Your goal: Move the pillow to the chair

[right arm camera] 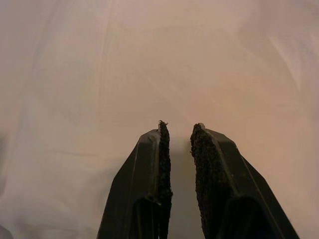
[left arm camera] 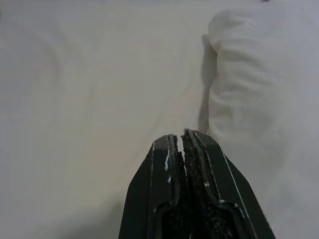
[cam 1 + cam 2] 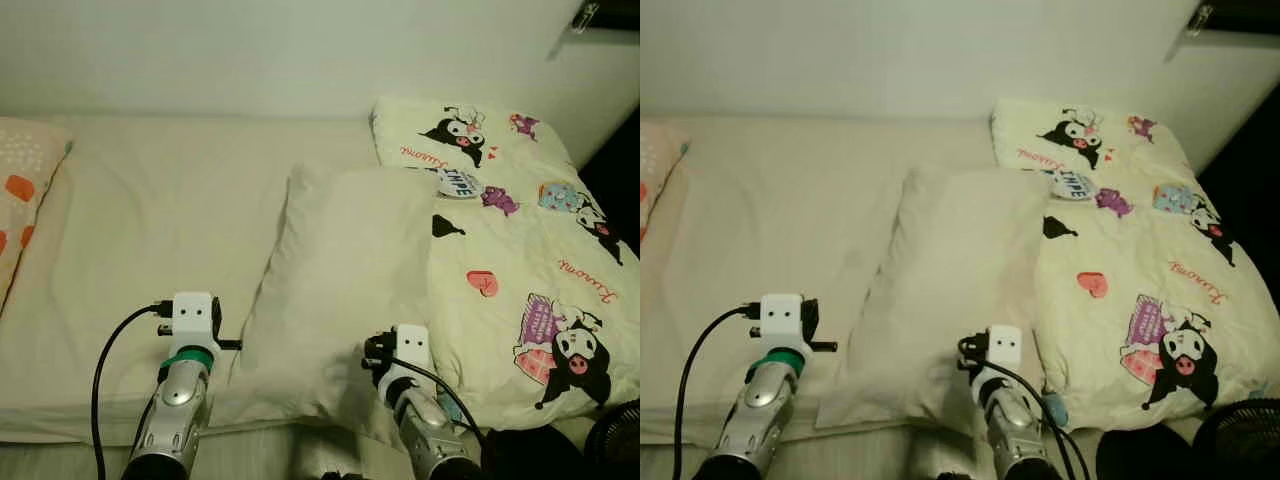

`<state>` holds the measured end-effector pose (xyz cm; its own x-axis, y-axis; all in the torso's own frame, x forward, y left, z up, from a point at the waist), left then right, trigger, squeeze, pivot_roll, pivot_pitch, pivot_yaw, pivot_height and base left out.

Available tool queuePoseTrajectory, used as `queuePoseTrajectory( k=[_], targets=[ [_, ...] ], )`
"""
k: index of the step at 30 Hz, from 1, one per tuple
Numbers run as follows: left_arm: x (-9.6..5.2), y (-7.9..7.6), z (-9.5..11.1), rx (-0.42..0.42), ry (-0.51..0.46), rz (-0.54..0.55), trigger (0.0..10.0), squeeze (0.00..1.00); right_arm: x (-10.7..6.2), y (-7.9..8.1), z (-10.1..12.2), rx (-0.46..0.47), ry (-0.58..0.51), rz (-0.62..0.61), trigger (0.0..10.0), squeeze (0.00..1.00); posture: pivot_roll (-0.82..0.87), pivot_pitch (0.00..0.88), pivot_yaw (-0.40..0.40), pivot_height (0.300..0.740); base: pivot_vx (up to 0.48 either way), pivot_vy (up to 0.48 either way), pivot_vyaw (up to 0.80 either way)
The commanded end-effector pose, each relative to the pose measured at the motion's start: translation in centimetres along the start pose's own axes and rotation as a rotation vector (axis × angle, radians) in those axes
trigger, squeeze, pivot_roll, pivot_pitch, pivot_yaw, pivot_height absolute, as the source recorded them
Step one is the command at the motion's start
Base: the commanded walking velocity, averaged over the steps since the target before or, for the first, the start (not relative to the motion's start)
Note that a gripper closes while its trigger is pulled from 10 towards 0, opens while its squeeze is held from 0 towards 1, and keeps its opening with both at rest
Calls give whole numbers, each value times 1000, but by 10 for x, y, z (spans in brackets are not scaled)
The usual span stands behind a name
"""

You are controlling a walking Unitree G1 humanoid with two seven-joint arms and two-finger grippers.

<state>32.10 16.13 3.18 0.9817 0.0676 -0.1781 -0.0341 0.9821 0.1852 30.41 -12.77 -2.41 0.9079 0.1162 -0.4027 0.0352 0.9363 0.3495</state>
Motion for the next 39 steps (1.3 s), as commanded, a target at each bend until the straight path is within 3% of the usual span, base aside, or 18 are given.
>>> queuePoseTrajectory(
  k=[1,14,16,39],
  targets=[
    [-3,-1,-5,11,10,-1,10000,0,-3,-6,-7,14,21,-18,10000,0,51,22,21,740,0,0,0],
    [-1,-3,-4,14,7,-2,10000,0,-2,-4,-2,20,-1,-15,10000,0,48,23,21,740,0,0,0],
    [-2,-4,-4,21,2,-5,10000,0,-1,-4,0,56,-13,-11,10000,0,49,23,14,725,0,0,0],
    [-1,-3,-3,41,-4,-16,10000,0,0,-2,3,82,-25,-4,10000,0,47,14,15,625,0,0,0]
  ],
)
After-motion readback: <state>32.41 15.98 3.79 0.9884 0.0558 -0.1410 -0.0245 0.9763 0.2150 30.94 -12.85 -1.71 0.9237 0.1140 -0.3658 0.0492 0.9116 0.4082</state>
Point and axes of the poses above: a point about 5 cm out from each wrist's last joint towards the gripper, its own x axis pointing out of the wrist towards the gripper, its own z axis along the axis of the wrist's last joint, y = z × x, the point moved 3 cm from there along x, pointing out of the wrist towards the gripper, and after that the axes turned 9 degrees about x, right-handed, at the moved point
